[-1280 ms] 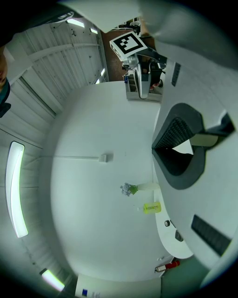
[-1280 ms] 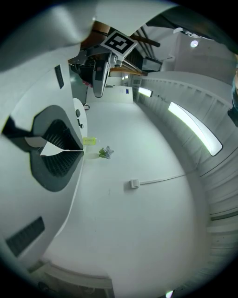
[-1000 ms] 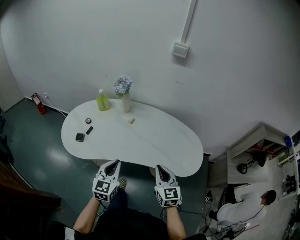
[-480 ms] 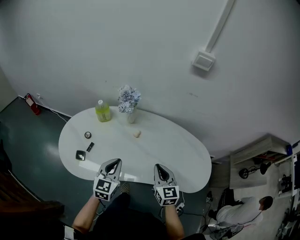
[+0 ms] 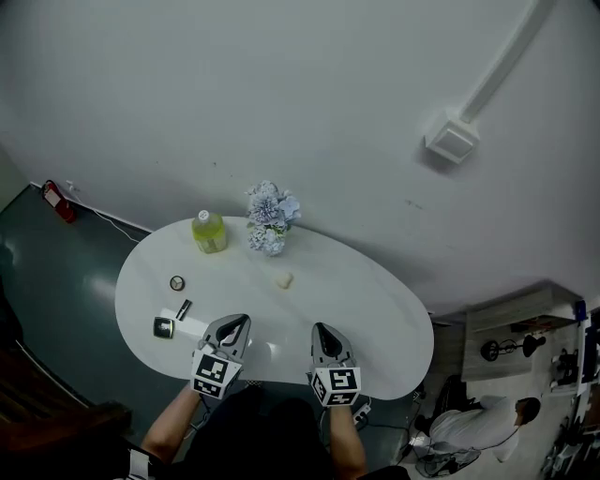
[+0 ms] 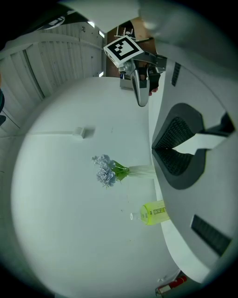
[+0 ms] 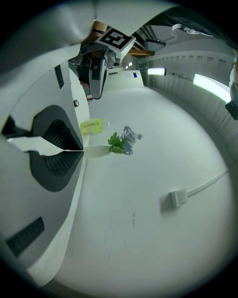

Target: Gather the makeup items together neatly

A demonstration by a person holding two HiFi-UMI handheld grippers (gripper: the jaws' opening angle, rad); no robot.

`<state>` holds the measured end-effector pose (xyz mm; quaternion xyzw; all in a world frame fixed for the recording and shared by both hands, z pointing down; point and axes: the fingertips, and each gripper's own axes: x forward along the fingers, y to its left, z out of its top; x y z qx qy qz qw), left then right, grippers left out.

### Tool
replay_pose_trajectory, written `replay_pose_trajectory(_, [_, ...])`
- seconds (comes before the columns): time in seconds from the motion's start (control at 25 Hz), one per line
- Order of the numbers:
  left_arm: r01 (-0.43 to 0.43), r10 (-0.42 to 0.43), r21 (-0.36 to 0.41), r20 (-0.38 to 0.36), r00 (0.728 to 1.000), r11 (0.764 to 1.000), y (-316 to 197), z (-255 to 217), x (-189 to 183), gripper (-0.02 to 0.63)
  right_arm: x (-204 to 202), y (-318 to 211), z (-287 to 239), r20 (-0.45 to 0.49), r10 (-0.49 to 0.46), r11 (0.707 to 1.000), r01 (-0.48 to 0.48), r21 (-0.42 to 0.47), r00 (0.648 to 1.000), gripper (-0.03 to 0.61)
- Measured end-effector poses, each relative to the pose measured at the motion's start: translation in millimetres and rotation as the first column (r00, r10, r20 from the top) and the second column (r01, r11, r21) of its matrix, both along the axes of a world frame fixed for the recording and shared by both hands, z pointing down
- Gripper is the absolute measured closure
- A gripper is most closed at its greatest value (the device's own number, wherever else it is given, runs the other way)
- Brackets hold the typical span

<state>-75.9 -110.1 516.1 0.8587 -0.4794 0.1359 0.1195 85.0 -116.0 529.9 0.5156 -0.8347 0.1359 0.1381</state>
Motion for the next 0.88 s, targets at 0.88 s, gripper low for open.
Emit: replay_pose_trajectory(0.88, [0.088, -0.084, -0.139, 0.037, 0.996, 0.986, -86.9, 75.3, 6.5, 0.597, -11.7, -129.5, 93.8, 0.061, -0.067, 0.980, 0.078, -0.185, 0.996, 0.546])
